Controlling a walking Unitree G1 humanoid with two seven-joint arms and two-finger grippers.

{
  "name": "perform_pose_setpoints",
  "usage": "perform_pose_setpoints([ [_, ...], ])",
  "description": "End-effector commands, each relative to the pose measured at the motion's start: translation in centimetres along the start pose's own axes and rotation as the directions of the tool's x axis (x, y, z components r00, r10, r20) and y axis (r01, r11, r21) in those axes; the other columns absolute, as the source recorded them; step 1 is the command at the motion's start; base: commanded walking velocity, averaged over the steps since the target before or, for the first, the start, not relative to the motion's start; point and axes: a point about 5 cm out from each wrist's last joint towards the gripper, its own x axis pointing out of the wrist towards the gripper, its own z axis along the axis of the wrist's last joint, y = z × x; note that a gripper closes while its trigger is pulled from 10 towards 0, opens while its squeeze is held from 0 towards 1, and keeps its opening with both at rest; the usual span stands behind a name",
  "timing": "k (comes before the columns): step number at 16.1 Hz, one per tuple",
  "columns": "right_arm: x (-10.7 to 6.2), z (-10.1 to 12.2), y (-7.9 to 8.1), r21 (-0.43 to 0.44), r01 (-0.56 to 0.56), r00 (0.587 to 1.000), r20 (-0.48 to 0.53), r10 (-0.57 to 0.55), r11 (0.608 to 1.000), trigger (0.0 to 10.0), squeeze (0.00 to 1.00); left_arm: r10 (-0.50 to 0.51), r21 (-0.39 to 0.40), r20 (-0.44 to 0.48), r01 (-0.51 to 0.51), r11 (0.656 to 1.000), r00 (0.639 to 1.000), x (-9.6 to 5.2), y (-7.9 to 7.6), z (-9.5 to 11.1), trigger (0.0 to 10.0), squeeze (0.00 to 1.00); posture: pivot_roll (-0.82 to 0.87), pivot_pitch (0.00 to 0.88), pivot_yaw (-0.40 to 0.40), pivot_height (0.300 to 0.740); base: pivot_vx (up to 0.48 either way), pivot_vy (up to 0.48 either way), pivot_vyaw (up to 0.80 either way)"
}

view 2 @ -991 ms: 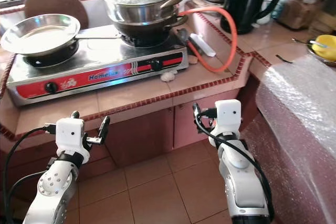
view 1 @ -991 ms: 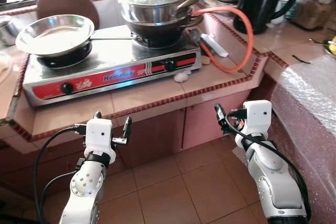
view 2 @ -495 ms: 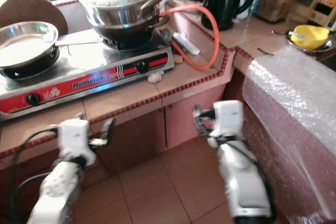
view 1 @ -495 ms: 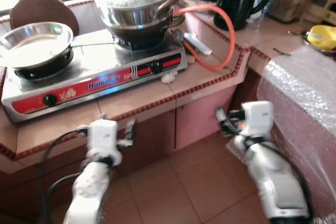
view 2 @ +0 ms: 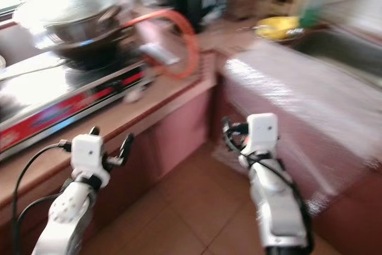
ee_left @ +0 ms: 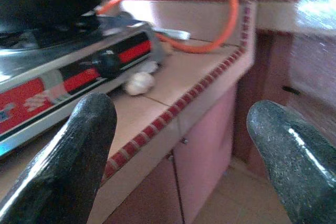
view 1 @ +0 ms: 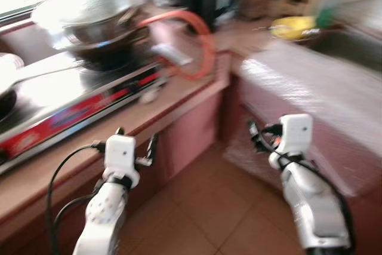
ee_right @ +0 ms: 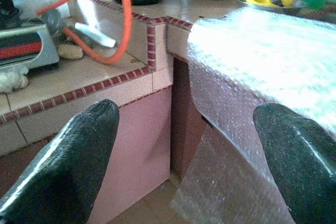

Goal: Kitchen organization

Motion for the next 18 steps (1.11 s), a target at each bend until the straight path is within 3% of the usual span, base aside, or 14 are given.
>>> perform_pose_setpoints([
  [1,-0.01,0.19,0.2,-0.008,-0.008,1.0,0.006,0.008,1.0,10.0,0.0,0.012,-0.003,0.004,-0.012,1.0,1.0,-0.03,0.17,0.07,10.0,0.0,-0.17,0.062,0.076,0.74,0.0,0.0,-0.77],
  [18,-0.02,0.11,0.25,0.008,0.009,1.0,0.008,-0.009,1.0,10.0,0.0,0.024,0.002,0.007,-0.024,1.0,1.0,0.33,0.28,0.22,10.0,0.0,-0.18,0.067,0.086,0.74,0.0,0.0,-0.78],
])
